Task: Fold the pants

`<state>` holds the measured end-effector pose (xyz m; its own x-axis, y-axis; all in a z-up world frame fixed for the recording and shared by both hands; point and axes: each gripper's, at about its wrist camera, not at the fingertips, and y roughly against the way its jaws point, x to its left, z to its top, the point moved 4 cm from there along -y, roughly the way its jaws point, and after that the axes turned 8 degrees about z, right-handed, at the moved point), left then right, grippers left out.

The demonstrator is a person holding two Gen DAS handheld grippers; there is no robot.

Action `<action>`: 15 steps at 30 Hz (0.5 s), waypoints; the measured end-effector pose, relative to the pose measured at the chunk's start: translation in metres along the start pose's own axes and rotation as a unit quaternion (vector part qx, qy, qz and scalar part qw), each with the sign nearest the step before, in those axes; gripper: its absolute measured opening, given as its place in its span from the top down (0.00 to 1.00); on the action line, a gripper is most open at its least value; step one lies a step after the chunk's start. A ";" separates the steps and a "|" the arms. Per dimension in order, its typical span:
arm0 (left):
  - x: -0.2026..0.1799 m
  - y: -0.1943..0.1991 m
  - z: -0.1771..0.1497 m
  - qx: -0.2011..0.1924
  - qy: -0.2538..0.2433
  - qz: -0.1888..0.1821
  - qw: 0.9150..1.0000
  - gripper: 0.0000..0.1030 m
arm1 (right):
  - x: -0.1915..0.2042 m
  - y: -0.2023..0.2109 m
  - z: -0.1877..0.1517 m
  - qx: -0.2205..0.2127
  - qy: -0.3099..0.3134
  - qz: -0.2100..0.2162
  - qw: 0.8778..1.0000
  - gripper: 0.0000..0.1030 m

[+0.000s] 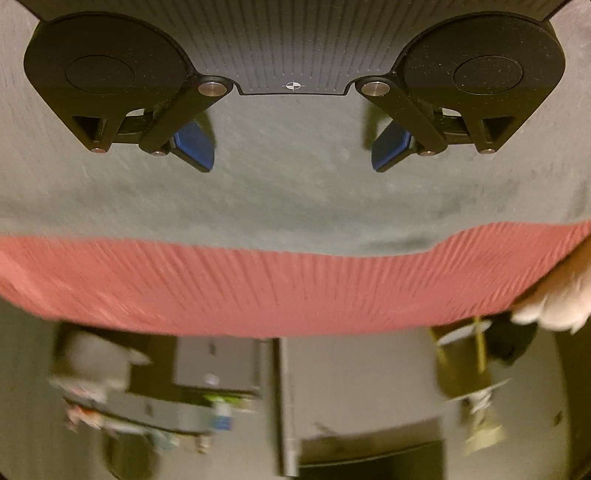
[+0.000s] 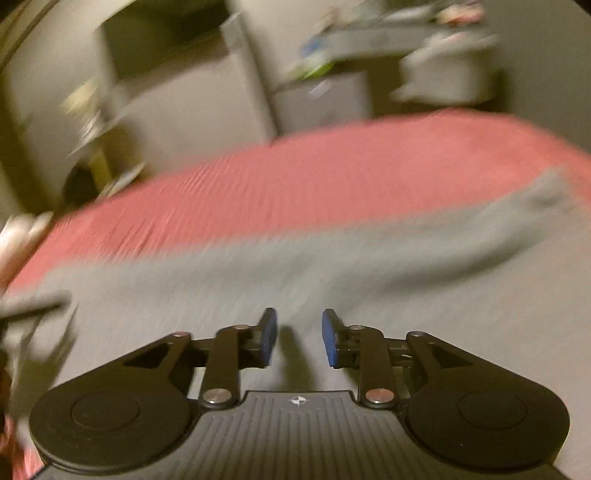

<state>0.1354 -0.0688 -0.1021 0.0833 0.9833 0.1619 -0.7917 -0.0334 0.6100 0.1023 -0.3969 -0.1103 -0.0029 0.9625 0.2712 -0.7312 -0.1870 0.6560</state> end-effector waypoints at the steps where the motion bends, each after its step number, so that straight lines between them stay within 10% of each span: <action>1: -0.003 0.003 -0.003 0.001 -0.010 0.004 1.000 0.07 | -0.005 0.000 -0.001 -0.016 0.020 -0.011 1.000 0.74; 6: 0.010 0.015 -0.013 0.028 0.021 0.023 0.999 0.07 | -0.082 0.009 0.024 -0.054 -0.068 -0.099 0.991 1.00; 10: 0.028 0.017 -0.017 0.048 0.069 0.028 0.996 0.06 | -0.141 0.044 0.047 -0.067 -0.140 -0.302 0.940 0.94; 15: 0.023 0.019 -0.018 0.058 0.092 -0.001 0.994 0.06 | -0.161 0.144 0.004 -0.171 -0.317 -0.216 0.907 0.66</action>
<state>0.1119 -0.0441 -0.1009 -0.0352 0.9991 0.0223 -0.7151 -0.0408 0.6978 0.0001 -0.5799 -0.0561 0.6486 0.6043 0.4628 -0.7396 0.3567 0.5708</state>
